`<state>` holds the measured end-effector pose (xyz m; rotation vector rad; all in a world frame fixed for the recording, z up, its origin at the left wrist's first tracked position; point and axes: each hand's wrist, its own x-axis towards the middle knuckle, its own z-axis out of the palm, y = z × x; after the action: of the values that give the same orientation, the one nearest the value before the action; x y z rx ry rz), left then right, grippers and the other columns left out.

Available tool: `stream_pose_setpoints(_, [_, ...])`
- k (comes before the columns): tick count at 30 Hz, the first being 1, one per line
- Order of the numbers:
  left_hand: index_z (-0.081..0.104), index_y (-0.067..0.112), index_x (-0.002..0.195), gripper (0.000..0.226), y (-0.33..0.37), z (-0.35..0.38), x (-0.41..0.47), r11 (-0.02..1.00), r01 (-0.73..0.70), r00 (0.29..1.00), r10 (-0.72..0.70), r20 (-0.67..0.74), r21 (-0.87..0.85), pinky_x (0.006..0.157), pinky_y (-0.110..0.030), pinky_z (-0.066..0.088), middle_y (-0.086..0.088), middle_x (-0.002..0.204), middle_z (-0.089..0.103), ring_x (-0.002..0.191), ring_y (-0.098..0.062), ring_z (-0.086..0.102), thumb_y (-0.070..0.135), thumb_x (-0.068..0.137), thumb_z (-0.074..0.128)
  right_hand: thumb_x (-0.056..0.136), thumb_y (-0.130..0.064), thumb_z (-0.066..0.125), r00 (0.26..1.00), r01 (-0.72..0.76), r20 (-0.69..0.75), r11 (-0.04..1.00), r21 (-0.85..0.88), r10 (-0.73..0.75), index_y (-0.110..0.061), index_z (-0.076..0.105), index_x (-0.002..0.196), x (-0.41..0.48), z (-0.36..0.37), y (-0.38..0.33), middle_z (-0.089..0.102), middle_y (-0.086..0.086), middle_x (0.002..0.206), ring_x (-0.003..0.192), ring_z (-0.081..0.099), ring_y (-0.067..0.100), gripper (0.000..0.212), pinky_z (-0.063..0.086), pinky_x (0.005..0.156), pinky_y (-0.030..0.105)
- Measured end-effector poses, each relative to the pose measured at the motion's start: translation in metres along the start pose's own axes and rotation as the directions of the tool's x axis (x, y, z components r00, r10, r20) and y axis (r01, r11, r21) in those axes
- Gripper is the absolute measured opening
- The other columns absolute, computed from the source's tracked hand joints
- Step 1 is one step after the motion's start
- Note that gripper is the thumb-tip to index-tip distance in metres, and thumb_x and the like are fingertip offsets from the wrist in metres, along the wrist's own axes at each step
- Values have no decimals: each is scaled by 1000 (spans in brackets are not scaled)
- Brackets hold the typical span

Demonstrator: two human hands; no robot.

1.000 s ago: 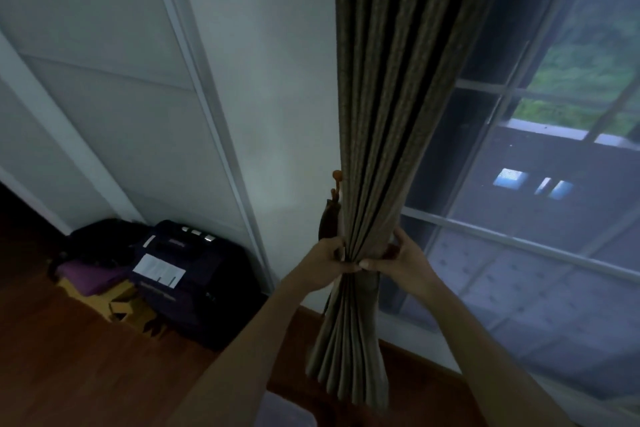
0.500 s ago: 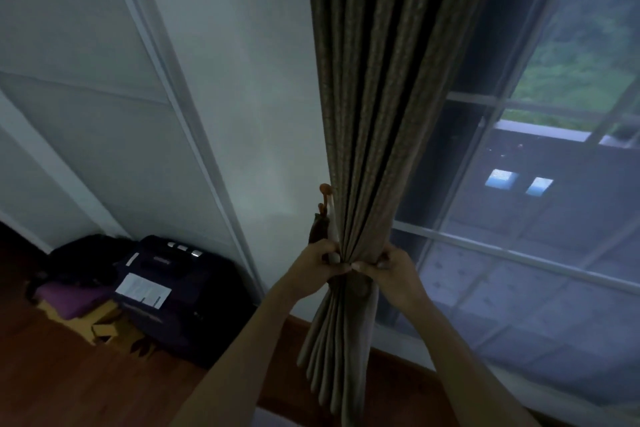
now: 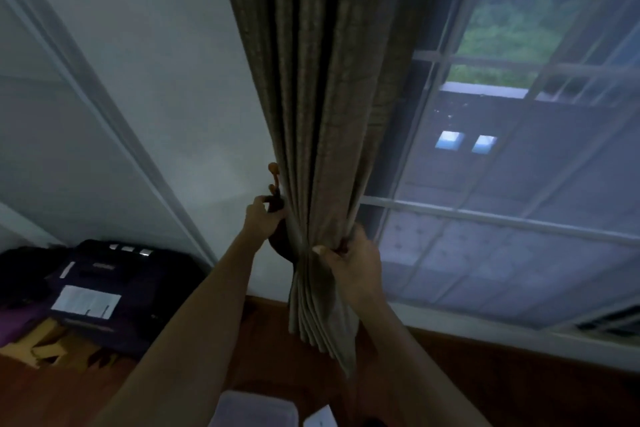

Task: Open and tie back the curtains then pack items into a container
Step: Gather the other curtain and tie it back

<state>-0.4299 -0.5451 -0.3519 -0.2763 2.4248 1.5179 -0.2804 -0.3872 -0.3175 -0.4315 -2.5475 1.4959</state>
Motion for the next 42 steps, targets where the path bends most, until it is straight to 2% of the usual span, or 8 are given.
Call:
stream_pose_setpoints(8, [58, 3, 94, 29, -49, 5, -67, 996, -46, 998, 44, -40, -71, 78, -41, 54, -7, 86, 66, 84, -29, 65, 32, 92, 59, 87, -40, 64, 994, 40, -94, 987, -154, -55, -17, 60, 107, 8, 3, 1, 67, 1, 98, 91, 61, 19, 31, 51, 77, 31])
stream_pose_setpoints(18, [65, 6, 110, 25, -21, 9, -177, 704, 274, 958, -141, 249, -655, 89, -43, 52, -16, 106, 71, 101, -32, 66, 15, 101, 43, 86, -39, 67, 997, 68, -15, 993, -93, -69, -11, 58, 110, -5, 19, -17, 68, 3, 100, 87, 67, 19, 37, 58, 80, 33])
stream_pose_setpoints(23, [67, 10, 107, 21, -28, 28, -169, 826, 186, 979, -109, 173, -533, 90, -42, 53, -13, 106, 71, 97, -29, 67, 16, 98, 49, 83, -34, 72, 998, 49, 40, 998, -31, -47, -11, 62, 109, -11, 12, -16, 69, 1, 99, 80, 64, 11, 36, 49, 69, 15])
stream_pose_setpoints(26, [63, 18, 90, 7, -32, 31, -160, 989, -34, 998, 25, -63, -147, 78, -36, 54, -5, 93, 68, 85, -22, 65, 25, 91, 62, 83, -31, 72, 996, 38, 80, 999, -6, -38, -11, 63, 109, -10, -3, -13, 66, -3, 93, 71, 56, -1, 33, 38, 55, 1])
stream_pose_setpoints(29, [47, 15, 97, 34, -33, 30, -154, 964, -239, 933, 261, -249, 115, 60, -15, 35, -3, 94, 50, 83, -18, 50, 19, 79, 75, 84, -31, 72, 993, 51, 110, 999, 8, -52, -12, 63, 108, -12, -9, -10, 64, -7, 93, 74, 56, 0, 32, 37, 53, -1])
stream_pose_setpoints(31, [46, 13, 111, 51, -31, 26, -148, 904, -372, 862, 420, -283, 210, 68, -13, 32, -1, 105, 38, 92, -12, 40, 11, 72, 80, 85, -30, 71, 991, 55, 122, 998, 25, -58, -12, 62, 110, -13, -10, -8, 62, -7, 95, 71, 51, -4, 32, 38, 55, -1])
stream_pose_setpoints(36, [52, 7, 108, 40, -30, 10, -127, 754, -596, 791, 611, 38, 275, 70, -32, 46, 0, 94, 55, 80, -12, 52, 17, 76, 74, 84, -30, 72, 982, 69, 172, 996, 53, -77, -13, 61, 113, -10, -12, -9, 65, -6, 98, 74, 53, -8, 35, 40, 58, -1])
stream_pose_setpoints(42, [38, 34, 127, 77, -12, -3, -127, 876, -469, 862, 426, 275, 113, 85, -5, 40, 22, 109, 56, 98, 8, 53, 26, 66, 86, 85, -27, 70, 976, 83, 194, 993, 85, -99, -13, 60, 112, -8, -15, -8, 66, -3, 100, 82, 56, 2, 31, 40, 66, 2])
